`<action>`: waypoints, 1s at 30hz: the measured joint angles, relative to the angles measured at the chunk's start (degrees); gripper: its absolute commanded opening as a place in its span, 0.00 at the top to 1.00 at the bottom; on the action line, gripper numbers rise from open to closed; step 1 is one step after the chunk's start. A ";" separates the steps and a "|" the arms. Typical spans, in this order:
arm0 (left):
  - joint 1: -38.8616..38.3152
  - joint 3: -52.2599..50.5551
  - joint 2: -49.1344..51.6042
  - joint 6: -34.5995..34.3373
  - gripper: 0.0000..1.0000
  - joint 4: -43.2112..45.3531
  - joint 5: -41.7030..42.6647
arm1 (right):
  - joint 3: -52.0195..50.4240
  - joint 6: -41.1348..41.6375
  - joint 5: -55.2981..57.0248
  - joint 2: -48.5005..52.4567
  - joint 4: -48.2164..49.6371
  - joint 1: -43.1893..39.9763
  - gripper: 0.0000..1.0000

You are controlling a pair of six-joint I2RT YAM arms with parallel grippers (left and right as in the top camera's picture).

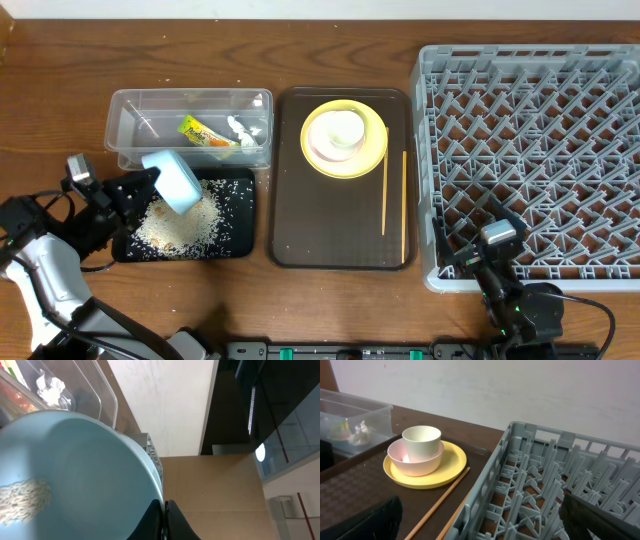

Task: Sort waste into correct bins and load items into the dishwasher rack
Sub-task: 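Tilt the bowl with the left gripper to pour rice onto the black tray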

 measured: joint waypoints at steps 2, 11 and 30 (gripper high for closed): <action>0.00 0.00 0.00 0.11 0.94 0.59 0.00 | 0.00 0.00 0.00 0.00 0.00 0.00 0.01; -0.13 0.00 0.00 0.04 0.94 -1.18 0.00 | 0.00 0.00 0.00 0.00 0.00 0.00 0.01; -1.70 -0.61 0.00 -5.27 0.94 2.75 0.15 | 0.00 0.00 0.00 0.00 0.00 0.00 0.01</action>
